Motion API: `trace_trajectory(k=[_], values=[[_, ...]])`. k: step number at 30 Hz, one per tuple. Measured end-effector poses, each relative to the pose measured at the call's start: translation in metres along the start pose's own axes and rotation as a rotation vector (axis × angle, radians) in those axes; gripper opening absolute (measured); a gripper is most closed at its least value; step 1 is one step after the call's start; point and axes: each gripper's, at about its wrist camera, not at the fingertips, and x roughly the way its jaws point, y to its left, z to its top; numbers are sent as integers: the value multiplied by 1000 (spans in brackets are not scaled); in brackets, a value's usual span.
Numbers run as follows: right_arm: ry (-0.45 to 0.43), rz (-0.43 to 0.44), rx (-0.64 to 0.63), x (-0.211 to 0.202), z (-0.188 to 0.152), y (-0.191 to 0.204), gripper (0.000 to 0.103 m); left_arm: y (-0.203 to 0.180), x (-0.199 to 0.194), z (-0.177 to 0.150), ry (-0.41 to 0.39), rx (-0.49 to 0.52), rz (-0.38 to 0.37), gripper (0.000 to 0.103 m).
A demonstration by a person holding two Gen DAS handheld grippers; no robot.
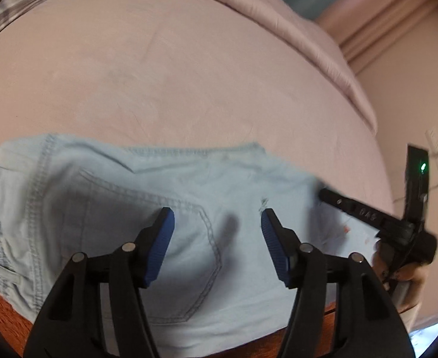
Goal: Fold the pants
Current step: 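Open the left gripper and release the folded jeans onto the bed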
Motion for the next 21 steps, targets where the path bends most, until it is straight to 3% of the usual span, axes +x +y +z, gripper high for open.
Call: trace_trajectory(k=[6,11,21], values=[[31,4,44,13,-4,-11,0,3,15,-5,8,39,40,62],[23,-4,61,13,-4,-11,0,3,22,-1,18,6,20,68],[3,-63,92,9,-7,-31,0,4,20,-3,16,4,13,68]])
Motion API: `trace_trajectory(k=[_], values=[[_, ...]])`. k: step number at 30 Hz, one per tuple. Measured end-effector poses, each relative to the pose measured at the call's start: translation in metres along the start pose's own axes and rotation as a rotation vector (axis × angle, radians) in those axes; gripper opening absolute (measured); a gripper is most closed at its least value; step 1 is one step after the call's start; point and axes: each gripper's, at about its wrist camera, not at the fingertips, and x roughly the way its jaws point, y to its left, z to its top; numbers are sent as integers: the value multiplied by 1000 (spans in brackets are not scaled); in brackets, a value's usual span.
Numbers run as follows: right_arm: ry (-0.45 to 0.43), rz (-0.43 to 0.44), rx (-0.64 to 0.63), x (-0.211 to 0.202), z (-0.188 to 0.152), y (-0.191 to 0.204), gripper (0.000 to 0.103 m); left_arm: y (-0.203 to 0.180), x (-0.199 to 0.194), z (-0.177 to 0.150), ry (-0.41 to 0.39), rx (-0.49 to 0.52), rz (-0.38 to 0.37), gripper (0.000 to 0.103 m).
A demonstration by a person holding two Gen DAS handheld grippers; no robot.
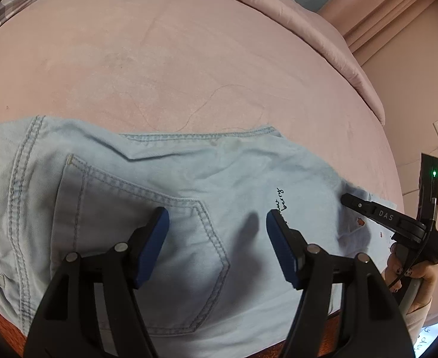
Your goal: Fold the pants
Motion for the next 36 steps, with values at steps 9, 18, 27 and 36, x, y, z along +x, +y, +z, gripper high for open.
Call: trace_trajectory(k=[9,18,27,36], values=[[-25,-22,82,-6,-5,-33,0,1,-2,-1,-2,-20,2,68],[-48,-15,165,-12,-17,-73,0,-7,2,-2,-12,-2,45,68],[-64,-22,233,-17,-21,-95,0,-7,6,4,-2,-14,40,72],[-83,-63,277,-18,-22,-101,0,-13,12,6,4,5,68,77]])
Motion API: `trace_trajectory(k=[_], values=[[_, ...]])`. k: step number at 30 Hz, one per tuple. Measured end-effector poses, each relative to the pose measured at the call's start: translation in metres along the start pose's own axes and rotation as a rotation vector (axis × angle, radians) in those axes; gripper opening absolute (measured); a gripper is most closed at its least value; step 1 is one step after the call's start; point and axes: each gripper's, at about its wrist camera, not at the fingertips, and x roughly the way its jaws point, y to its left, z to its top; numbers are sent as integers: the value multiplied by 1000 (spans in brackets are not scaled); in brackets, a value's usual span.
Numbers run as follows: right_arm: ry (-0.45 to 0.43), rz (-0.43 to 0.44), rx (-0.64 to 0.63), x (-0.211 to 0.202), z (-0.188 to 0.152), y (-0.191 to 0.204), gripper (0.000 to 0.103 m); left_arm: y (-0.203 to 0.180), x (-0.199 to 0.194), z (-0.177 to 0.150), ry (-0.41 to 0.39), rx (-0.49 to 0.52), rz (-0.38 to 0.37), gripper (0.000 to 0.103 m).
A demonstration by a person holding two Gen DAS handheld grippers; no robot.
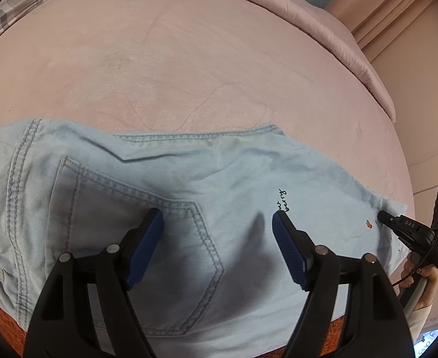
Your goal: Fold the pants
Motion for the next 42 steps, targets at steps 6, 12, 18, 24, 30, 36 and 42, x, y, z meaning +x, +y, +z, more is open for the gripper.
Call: trace_trajectory(k=[6,12,18,24,30,36,42], values=[[-2,17,20,5,2,-4,0,-3,3,2,2,0,4,80],[-3,9,15,1,-2,-11,0,-2,3,1,3,-2,-14,80],[4,7,33,-1,0,-16,0,4,1,0,6,-15,-42,80],[1,-28,50,-2,1,-22,0,5,0,2,10,-14,-49,80],[-6,-76,72,-5,1,-33,0,10,-2,3,17,-23,-62,81],[-10,-93,75,-5,-1,-34,0,8,-2,6,22,-15,-52,82],[-13,-112,63,-3,-1,-31,0,6,-1,5,23,-9,-48,82]])
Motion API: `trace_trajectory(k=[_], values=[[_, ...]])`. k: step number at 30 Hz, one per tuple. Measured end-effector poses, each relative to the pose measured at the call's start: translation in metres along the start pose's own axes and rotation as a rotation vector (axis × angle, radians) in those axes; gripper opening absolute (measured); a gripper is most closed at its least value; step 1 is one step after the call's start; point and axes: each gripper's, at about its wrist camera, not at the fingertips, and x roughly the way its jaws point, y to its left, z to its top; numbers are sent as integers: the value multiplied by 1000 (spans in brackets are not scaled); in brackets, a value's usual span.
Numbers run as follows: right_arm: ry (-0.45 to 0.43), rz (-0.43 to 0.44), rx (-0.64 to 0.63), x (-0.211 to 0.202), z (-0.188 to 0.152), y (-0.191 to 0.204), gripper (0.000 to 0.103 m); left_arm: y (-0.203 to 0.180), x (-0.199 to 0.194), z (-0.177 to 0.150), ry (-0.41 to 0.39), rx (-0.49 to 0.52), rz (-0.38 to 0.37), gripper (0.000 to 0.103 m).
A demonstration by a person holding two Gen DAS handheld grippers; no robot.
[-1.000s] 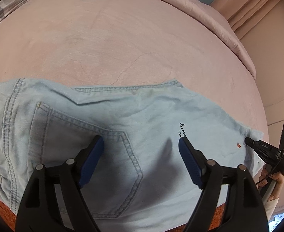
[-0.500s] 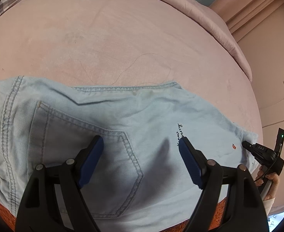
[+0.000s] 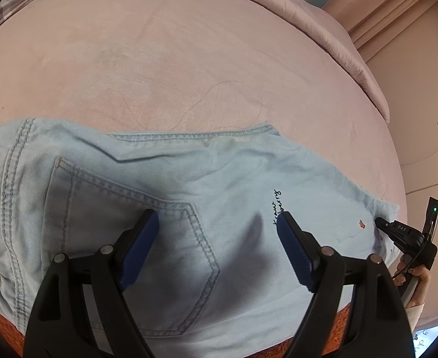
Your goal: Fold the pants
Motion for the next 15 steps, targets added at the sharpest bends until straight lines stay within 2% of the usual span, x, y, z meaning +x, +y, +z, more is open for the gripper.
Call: trace_trajectory(k=[15], values=[[-4,5,8,-1,-4,-5,0,-2,-2,2,9,7,3,80]])
